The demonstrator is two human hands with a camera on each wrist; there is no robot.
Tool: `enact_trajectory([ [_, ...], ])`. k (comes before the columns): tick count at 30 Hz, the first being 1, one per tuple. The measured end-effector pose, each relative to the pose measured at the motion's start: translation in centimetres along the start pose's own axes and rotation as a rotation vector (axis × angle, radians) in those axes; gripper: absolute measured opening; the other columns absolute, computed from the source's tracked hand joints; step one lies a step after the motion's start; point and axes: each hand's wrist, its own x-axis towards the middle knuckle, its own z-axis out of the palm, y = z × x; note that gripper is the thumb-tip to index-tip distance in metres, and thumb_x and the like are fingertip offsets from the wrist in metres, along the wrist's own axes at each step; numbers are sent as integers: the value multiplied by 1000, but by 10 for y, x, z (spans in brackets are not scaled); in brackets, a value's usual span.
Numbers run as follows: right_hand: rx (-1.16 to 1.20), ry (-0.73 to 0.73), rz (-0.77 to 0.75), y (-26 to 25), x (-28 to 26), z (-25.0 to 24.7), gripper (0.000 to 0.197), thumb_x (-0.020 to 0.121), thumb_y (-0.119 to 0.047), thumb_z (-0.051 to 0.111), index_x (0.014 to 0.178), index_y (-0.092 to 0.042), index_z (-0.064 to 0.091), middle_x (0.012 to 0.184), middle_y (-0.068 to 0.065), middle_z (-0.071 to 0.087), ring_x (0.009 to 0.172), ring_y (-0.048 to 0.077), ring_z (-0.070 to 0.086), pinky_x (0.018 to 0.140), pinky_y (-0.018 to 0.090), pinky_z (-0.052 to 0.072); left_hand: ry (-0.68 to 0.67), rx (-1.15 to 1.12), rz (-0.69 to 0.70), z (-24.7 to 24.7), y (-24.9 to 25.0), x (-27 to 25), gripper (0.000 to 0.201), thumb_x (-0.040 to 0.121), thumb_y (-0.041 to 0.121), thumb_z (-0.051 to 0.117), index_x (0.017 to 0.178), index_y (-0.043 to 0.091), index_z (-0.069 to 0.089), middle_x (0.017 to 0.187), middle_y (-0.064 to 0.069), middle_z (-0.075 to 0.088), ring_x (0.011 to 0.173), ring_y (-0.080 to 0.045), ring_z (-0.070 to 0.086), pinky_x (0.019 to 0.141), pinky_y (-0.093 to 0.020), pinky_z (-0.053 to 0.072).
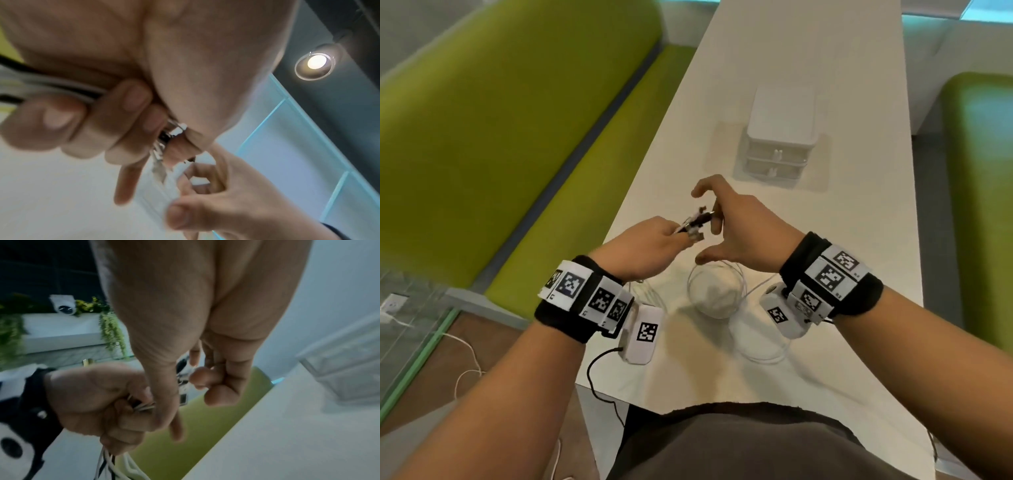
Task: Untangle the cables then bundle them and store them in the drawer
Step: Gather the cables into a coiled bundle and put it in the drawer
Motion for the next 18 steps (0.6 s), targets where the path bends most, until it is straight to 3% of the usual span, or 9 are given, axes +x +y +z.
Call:
enact_trajectory([
  [2,26,70,106,17,4,6,64,80,-29,85,130,-25,45,83,-2,65,70,5,58,61,23,41,96,-29,-60,-4,-16,3,39,103,38,47,86,9,67,55,3,46,49,-17,41,47,-28,31],
  [5,-125,70,221,42,10,25,26,94,-32,69,116,-19,63,98,-1,66,86,14,60,81,33,48,122,-121,-161,4,-34,10,27,98,33,46,83,11,54,68,-1,46,59,-21,39,56,-35,30],
  [8,-201,-101,273,62,8,51,38,95,-39,68,124,-16,65,115,3,60,103,23,60,91,35,48,49,-467,-245,13,-38,17,21,78,40,46,79,20,49,65,5,40,56,-16,31,56,-33,27],
  [10,-270,-196,254,69,5,64,34,95,-34,69,124,-15,66,116,5,63,104,25,61,87,35,48,35,-578,-218,19,-40,20,23,80,41,44,83,20,54,61,10,38,56,-14,29,58,-32,25],
  [12,-283,-199,261,73,2,65,20,98,-22,61,114,-14,71,109,7,69,99,25,63,77,31,45,62,-590,-130,27,-41,23,27,98,35,39,87,18,58,60,11,39,55,-10,31,57,-31,25],
  [15,-210,-115,304,72,-2,50,18,97,-21,59,101,-12,74,94,4,71,84,21,62,72,28,43,127,-572,-52,39,-45,27,31,108,20,35,90,13,60,67,5,46,58,-11,37,58,-27,30],
  [18,8,-10,335,62,-9,22,11,95,-20,64,96,-15,74,80,1,75,67,17,66,62,28,52,135,-555,-9,49,-44,28,30,109,17,35,102,6,62,73,0,57,66,-19,46,63,-33,39],
])
